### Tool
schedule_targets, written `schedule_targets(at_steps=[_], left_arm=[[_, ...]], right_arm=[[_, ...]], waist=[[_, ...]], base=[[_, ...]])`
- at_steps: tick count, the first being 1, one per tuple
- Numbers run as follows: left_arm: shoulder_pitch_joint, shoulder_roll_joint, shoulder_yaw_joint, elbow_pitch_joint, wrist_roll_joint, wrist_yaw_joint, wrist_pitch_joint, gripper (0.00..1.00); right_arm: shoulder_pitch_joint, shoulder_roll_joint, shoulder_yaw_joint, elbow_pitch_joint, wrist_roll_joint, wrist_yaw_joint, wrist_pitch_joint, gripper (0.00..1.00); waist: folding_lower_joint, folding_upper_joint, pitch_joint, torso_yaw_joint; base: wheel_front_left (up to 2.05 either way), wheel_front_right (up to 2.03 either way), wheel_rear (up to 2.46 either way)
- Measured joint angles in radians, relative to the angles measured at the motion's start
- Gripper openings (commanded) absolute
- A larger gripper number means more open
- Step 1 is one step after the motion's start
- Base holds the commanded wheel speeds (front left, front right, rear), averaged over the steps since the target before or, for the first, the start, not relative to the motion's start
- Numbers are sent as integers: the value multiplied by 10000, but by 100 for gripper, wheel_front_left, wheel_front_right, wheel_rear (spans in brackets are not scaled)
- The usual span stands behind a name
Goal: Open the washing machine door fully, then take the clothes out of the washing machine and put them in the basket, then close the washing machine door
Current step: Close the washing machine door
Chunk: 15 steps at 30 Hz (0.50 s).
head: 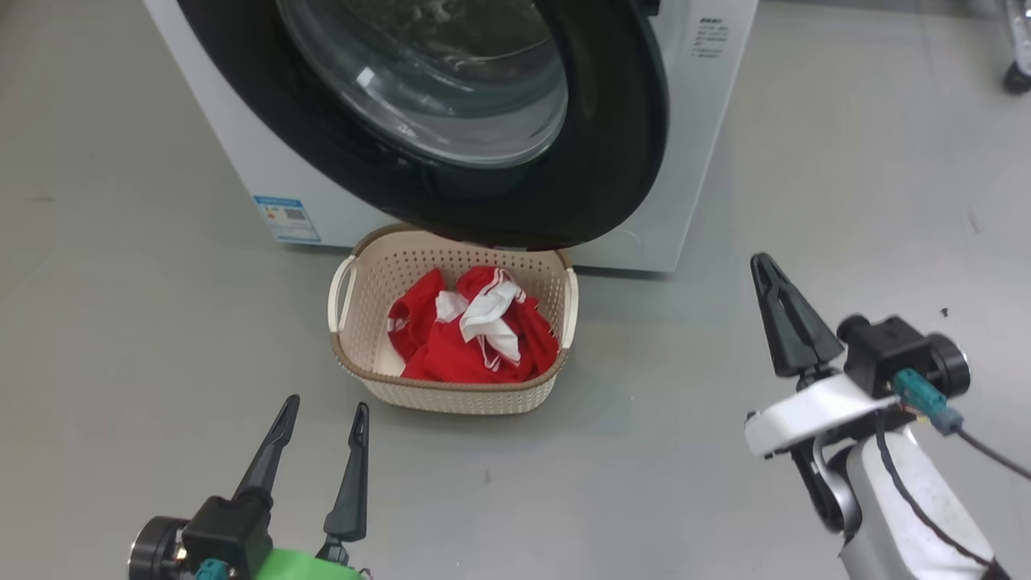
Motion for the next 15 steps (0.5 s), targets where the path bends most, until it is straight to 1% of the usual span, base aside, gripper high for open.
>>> schedule_targets(at_steps=[8,15], left_arm=[[-447,-165,-222,-244,58,-46,-125,100],[-896,-341,-391,-399,75,-140,-255,100]], right_arm=[[-1494,-374,161,397,-247,347,447,0],[-3012,-692,228,671,-330,512,715,0]], waist=[[0,0,770,614],[0,0,1497,1119]], base=[[0,0,0],[0,0,0]])
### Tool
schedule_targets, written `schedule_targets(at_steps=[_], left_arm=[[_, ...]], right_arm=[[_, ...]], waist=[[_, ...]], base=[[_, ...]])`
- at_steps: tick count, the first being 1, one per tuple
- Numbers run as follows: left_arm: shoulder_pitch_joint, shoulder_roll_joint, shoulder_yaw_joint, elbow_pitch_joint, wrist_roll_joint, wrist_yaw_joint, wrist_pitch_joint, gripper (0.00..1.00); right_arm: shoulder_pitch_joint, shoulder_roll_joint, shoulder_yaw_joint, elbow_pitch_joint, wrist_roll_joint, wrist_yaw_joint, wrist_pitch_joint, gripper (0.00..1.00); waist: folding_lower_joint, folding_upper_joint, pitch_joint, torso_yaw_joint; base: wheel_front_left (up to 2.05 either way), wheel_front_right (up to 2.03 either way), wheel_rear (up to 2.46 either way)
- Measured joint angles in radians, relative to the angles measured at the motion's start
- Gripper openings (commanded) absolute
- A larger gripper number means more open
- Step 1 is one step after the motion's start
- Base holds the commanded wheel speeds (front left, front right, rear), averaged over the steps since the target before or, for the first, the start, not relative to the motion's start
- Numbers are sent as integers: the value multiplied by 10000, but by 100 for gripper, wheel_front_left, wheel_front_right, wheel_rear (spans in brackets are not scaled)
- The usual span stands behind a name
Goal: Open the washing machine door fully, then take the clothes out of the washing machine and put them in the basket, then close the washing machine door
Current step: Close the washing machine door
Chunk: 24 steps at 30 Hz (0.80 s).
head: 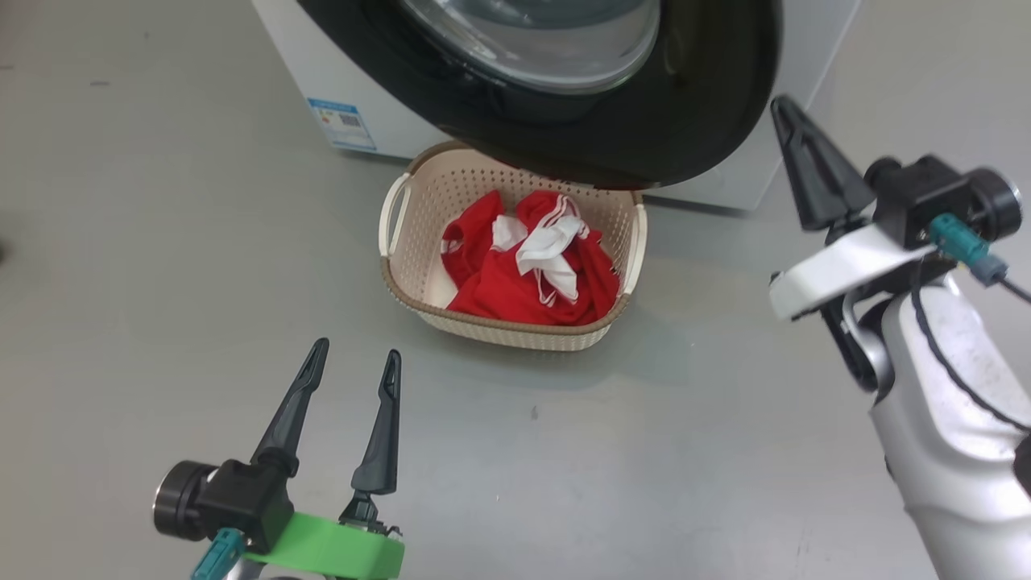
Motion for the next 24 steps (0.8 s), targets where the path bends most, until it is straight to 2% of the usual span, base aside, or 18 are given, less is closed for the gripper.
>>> schedule_targets(at_steps=[8,24], left_arm=[[-586,-151,-230,0,0,-117,-102,100],[-987,-318,-240,194,-6,-111,-282,100]], right_arm=[[-1237,-470,-132,508,4,88,90,0],[-2728,-765,-56,1411,79,263,69,0]], waist=[[0,0,665,571],[0,0,1435,1296]], base=[[0,0,0],[0,0,0]])
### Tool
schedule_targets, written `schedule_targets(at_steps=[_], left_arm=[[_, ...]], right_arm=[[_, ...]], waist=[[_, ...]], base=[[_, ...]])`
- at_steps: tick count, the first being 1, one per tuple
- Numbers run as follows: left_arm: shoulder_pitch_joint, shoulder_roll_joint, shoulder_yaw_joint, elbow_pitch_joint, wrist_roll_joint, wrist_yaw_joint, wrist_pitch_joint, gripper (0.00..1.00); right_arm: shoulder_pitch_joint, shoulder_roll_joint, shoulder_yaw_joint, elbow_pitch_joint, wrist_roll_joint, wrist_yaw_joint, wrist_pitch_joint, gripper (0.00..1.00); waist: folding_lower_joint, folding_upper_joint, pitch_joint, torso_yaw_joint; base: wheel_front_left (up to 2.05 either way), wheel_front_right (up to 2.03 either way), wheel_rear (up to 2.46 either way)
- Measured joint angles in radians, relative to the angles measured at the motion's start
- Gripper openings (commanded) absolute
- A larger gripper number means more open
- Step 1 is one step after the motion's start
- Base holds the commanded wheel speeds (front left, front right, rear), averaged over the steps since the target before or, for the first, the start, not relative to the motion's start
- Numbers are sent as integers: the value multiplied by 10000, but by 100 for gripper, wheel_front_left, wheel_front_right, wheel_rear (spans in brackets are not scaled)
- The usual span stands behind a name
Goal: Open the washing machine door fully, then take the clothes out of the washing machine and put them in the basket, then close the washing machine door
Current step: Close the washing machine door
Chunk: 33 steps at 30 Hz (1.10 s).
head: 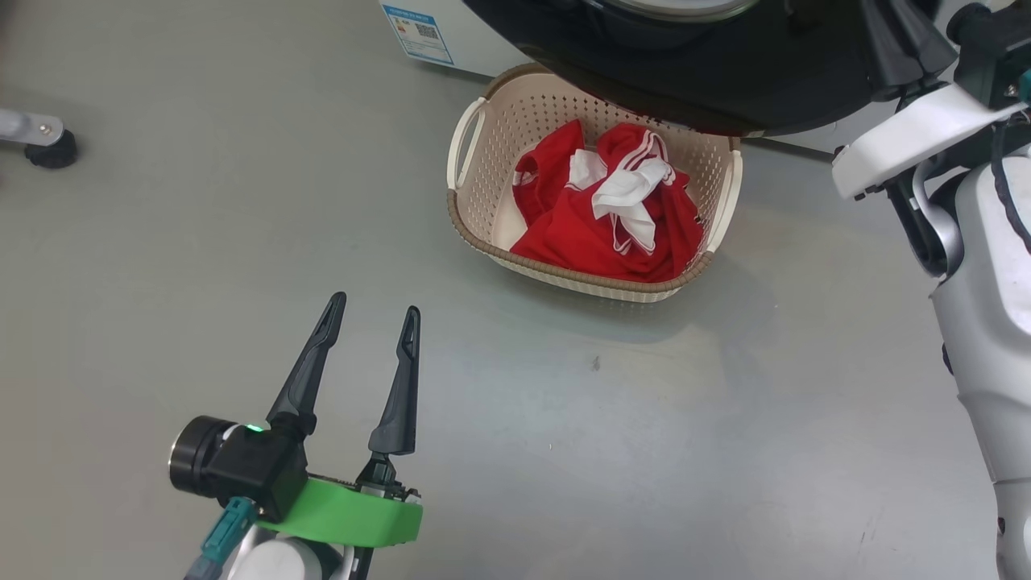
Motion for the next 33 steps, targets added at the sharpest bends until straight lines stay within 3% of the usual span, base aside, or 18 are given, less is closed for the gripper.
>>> schedule_targets(at_steps=[13,33], left_arm=[[-367,-82,-309,33,-2,2,-155,100],[-751,-130,-529,267,-10,0,-171,100]], right_arm=[[-1734,-648,-186,978,31,2,211,0],[-3472,-1043,-518,2380,36,21,192,0]], waist=[[0,0,550,279],[0,0,1076,624]], base=[[0,0,0],[0,0,0]])
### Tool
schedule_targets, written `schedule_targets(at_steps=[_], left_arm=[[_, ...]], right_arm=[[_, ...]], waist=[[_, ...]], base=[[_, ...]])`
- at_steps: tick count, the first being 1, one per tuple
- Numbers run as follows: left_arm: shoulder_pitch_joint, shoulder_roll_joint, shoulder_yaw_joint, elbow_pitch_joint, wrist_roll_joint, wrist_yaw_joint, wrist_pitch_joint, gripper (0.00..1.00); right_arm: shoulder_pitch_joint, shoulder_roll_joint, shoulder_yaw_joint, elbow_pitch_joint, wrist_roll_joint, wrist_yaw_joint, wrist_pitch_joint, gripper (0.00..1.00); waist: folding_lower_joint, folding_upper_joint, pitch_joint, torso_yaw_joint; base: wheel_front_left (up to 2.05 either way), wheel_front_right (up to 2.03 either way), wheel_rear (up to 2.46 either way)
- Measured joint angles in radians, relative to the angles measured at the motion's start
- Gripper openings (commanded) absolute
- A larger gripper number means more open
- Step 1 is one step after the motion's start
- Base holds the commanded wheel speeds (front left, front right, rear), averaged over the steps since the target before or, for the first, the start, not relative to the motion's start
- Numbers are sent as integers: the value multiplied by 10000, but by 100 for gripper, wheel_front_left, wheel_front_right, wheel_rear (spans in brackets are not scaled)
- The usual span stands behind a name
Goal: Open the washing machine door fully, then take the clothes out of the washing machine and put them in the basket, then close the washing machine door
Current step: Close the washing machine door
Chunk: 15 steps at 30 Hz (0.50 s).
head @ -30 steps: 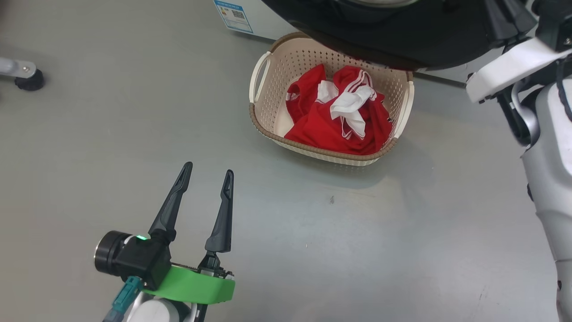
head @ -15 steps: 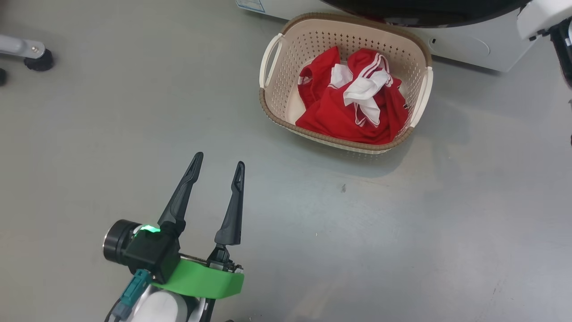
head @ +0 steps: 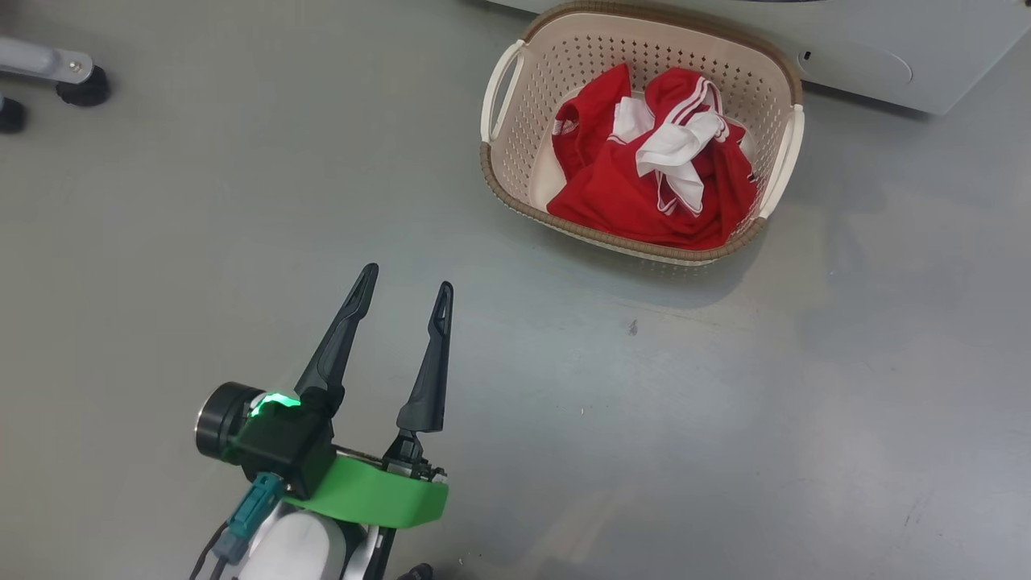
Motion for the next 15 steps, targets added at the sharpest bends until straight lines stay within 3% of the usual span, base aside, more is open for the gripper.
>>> schedule_targets(at_steps=[15], left_arm=[[-144,-21,-46,280,0,0,-31,100]], right_arm=[[-276,104,-301,1011,284,-138,-631,0]], waist=[[0,0,-203,-7]], base=[[0,0,0]])
